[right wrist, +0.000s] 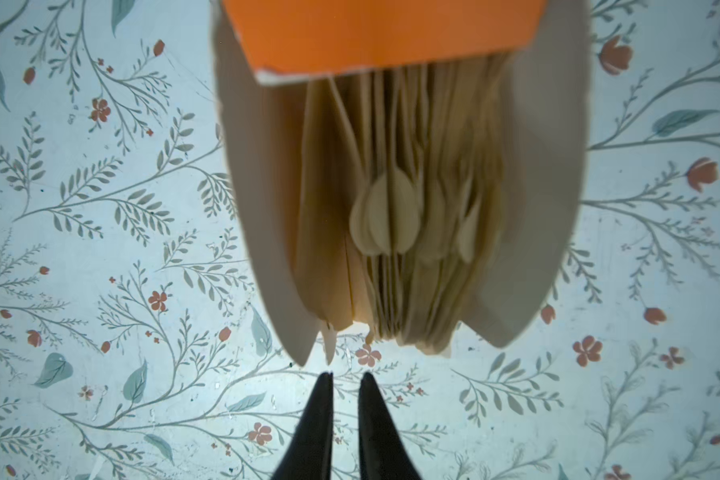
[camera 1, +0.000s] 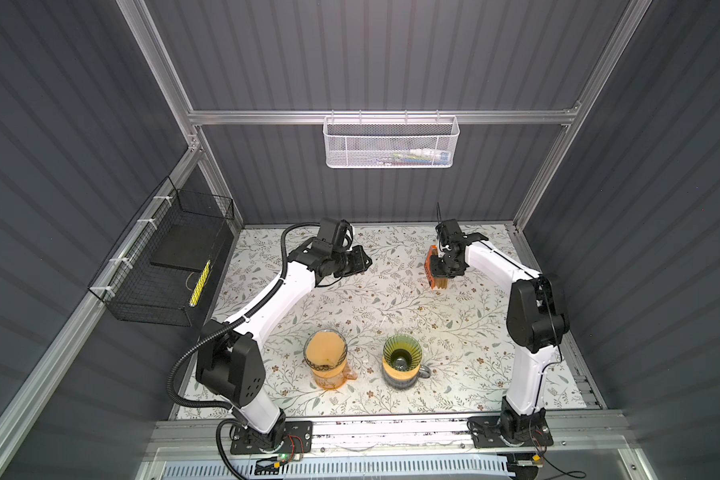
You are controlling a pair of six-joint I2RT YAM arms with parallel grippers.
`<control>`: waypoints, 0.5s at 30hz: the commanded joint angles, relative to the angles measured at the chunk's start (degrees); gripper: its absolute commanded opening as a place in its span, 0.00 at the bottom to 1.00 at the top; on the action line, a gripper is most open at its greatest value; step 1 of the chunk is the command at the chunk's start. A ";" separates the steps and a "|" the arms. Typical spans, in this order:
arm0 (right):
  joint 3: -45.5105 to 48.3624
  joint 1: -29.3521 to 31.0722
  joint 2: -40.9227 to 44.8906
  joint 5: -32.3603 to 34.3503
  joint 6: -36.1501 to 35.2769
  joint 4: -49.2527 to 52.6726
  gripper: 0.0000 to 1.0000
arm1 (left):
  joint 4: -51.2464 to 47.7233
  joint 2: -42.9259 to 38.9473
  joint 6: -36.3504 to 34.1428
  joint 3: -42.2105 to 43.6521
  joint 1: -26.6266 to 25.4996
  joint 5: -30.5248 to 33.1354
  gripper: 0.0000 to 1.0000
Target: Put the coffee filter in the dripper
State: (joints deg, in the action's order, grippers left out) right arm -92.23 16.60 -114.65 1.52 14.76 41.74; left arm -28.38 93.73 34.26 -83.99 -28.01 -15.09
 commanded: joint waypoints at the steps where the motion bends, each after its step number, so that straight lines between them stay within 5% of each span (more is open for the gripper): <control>1: 0.40 0.27 -0.99 0.09 0.71 0.41 0.17 | 0.17 -1.45 0.21 0.54 0.50 -1.10 0.29; 15: -0.75 0.27 -3.86 0.97 0.53 -0.18 0.21 | 0.08 -0.57 -0.03 -0.08 0.59 -1.27 0.29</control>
State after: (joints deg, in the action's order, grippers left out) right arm -92.25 16.60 -117.38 1.61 15.03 41.52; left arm -28.18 93.73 34.26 -83.99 -28.01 -15.11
